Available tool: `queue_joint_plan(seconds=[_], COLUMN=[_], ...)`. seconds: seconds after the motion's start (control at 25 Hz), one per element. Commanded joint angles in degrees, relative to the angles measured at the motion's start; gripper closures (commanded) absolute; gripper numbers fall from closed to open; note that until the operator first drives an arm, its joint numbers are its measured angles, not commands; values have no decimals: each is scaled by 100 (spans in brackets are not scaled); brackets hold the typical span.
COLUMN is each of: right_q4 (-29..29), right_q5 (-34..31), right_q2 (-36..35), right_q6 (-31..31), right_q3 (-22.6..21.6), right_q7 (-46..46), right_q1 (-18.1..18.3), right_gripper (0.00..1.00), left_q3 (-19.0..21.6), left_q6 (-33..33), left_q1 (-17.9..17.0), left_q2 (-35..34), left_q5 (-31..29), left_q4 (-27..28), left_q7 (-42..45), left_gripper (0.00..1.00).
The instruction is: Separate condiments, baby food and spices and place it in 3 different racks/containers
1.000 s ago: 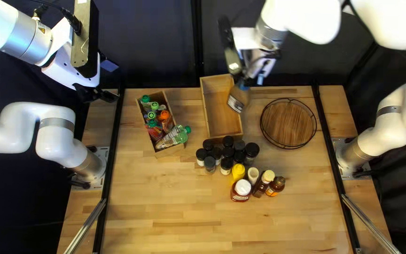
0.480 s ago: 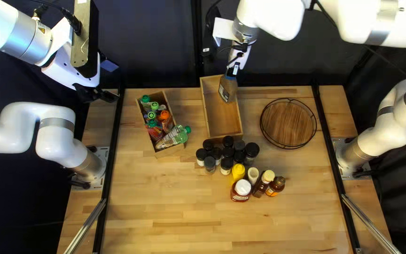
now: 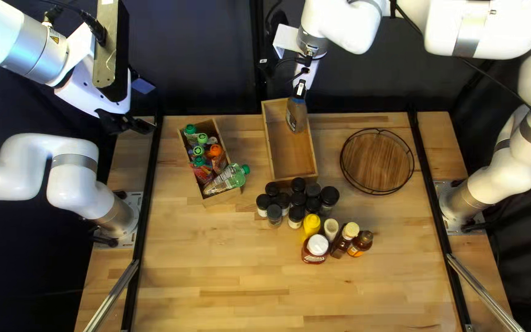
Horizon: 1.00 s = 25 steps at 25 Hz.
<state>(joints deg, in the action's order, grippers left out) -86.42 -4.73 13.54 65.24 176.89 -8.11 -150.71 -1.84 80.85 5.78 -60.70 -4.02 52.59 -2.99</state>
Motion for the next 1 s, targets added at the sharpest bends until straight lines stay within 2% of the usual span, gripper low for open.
queue_joint_plan(seconds=[0.04, 0.44, 0.48, 0.52, 0.56, 0.6, 0.64, 0.88, 1.0], right_q4=[35, 183, 191, 192, 188, 170, 147, 213, 487], right_q5=[-108, -180, -172, -160, -150, -138, -125, -17, 69], right_q2=[137, 321, 324, 335, 344, 358, 368, 23, -523], right_q6=[-131, -352, -360, -365, -368, -362, -344, -130, -21], right_q3=[45, 108, 107, 105, 101, 95, 90, -24, -133], right_q7=[175, 423, 423, 431, 430, 427, 421, 409, 468], right_q1=[-21, -20, -18, -17, -17, -19, -20, -109, -213], right_gripper=[100, 100, 93, 71, 24, 7, 0, 0, 0], left_q3=[0, 0, 0, 0, 0, 0, 0, 0, 0], left_q6=[0, 0, 0, 0, 0, 0, 0, 0, 0], left_q1=[0, 0, 0, 0, 0, 0, 0, 0, 0], left_q2=[0, 0, 0, 0, 0, 0, 0, 0, 0], left_q5=[0, 0, 0, 0, 0, 0, 0, 0, 0], left_q4=[0, 0, 0, 0, 0, 0, 0, 0, 0], left_q7=[0, 0, 0, 0, 0, 0, 0, 0, 0], left_gripper=[0, 0, 0, 0, 0, 0, 0, 0, 0])
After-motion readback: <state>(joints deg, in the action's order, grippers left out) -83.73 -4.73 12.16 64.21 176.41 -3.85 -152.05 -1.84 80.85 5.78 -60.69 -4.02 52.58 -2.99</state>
